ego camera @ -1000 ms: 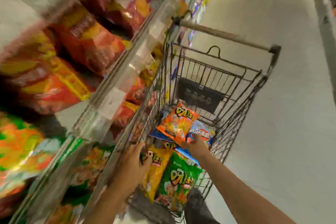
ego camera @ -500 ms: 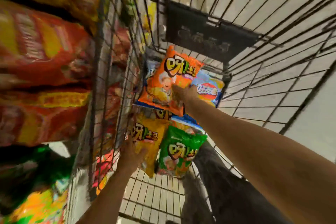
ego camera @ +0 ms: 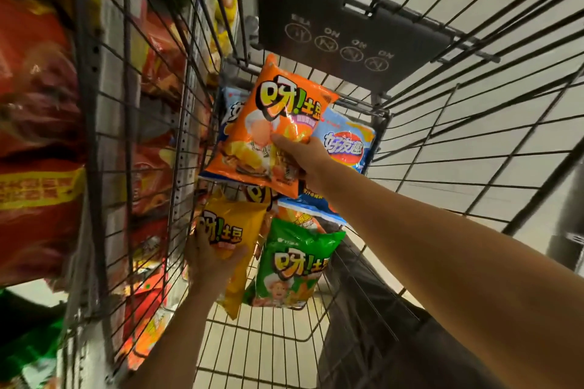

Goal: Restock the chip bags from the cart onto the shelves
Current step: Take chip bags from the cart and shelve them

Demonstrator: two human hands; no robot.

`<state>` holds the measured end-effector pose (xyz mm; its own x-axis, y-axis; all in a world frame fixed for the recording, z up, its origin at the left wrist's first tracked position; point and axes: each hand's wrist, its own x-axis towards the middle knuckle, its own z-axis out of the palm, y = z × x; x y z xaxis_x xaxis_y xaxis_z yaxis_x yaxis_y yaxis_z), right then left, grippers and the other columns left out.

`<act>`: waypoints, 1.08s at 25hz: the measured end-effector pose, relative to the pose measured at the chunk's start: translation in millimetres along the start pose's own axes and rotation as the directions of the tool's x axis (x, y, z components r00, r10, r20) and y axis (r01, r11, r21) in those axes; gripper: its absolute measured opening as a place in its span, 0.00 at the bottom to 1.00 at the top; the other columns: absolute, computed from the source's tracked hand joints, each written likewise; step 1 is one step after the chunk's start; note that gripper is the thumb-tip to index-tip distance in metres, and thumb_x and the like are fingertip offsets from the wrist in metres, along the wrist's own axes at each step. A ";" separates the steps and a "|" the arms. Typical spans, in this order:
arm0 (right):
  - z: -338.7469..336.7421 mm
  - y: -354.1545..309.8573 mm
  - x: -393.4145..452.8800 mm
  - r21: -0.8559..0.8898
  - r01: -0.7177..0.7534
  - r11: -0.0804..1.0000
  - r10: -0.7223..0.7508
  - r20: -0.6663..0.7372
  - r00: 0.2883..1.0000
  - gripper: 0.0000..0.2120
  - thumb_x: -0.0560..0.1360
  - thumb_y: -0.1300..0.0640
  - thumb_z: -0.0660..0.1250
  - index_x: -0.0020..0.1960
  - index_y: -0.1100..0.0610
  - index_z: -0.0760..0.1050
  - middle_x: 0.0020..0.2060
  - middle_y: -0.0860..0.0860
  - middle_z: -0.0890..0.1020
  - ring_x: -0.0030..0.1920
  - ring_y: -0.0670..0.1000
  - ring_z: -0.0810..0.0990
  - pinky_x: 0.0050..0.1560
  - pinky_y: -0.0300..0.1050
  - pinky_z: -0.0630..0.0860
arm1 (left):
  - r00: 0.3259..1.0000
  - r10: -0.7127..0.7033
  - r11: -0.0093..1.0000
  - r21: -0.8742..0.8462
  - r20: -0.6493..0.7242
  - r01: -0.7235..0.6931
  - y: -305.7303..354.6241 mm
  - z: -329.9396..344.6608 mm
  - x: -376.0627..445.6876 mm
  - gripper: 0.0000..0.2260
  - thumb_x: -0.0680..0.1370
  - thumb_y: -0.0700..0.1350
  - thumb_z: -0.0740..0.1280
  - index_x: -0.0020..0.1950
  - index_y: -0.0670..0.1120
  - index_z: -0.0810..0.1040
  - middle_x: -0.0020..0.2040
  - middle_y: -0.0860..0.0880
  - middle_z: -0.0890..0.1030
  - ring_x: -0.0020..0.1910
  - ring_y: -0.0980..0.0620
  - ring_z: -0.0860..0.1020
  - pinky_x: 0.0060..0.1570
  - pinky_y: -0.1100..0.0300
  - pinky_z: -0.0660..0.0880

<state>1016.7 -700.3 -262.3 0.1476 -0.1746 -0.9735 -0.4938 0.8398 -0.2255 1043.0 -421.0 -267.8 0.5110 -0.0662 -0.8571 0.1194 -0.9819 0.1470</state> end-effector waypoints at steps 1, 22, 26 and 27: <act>0.1 2.0 1.3 -0.017 0.020 1.000 -0.020 -0.020 1.000 0.29 0.70 0.51 0.78 0.66 0.58 0.72 0.56 0.55 0.83 0.52 0.56 0.84 0.44 0.51 0.83 | 1.000 -0.004 0.999 -0.042 0.009 0.004 -3.5 -2.3 3.9 0.56 0.61 0.62 0.77 0.82 0.48 0.53 0.78 0.39 0.64 0.76 0.38 0.63 0.72 0.38 0.65; -84.4 96.8 -361.4 0.005 0.676 0.737 -0.616 0.417 0.668 0.23 0.72 0.47 0.75 0.63 0.57 0.79 0.54 0.56 0.87 0.51 0.58 0.87 0.48 0.58 0.83 | 0.648 0.383 0.780 -0.145 -0.658 -0.608 -81.5 -45.6 -305.9 0.45 0.60 0.75 0.72 0.72 0.55 0.70 0.64 0.48 0.78 0.64 0.45 0.76 0.61 0.43 0.76; -106.3 147.4 -470.3 0.064 0.822 0.566 -0.744 0.469 0.476 0.18 0.73 0.51 0.75 0.60 0.56 0.80 0.51 0.56 0.87 0.50 0.57 0.87 0.51 0.58 0.84 | 0.346 0.319 0.809 0.064 -0.882 -0.584 -140.5 -38.5 -427.5 0.49 0.61 0.77 0.66 0.75 0.50 0.66 0.66 0.43 0.73 0.65 0.39 0.72 0.60 0.44 0.73; -110.5 157.5 -492.0 0.069 0.853 0.517 -0.764 0.486 0.424 0.20 0.71 0.50 0.76 0.61 0.56 0.80 0.51 0.55 0.87 0.49 0.56 0.87 0.50 0.57 0.84 | 0.302 0.312 0.827 0.101 -0.901 -0.553 -151.5 -38.6 -451.8 0.49 0.62 0.78 0.64 0.75 0.50 0.66 0.66 0.41 0.72 0.65 0.38 0.72 0.60 0.43 0.73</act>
<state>771.6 -538.8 177.1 0.8566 -0.4657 -0.2222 -0.0707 0.3206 -0.9446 826.9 -235.6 116.2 0.9584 -0.1667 0.2317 -0.2699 -0.7937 0.5452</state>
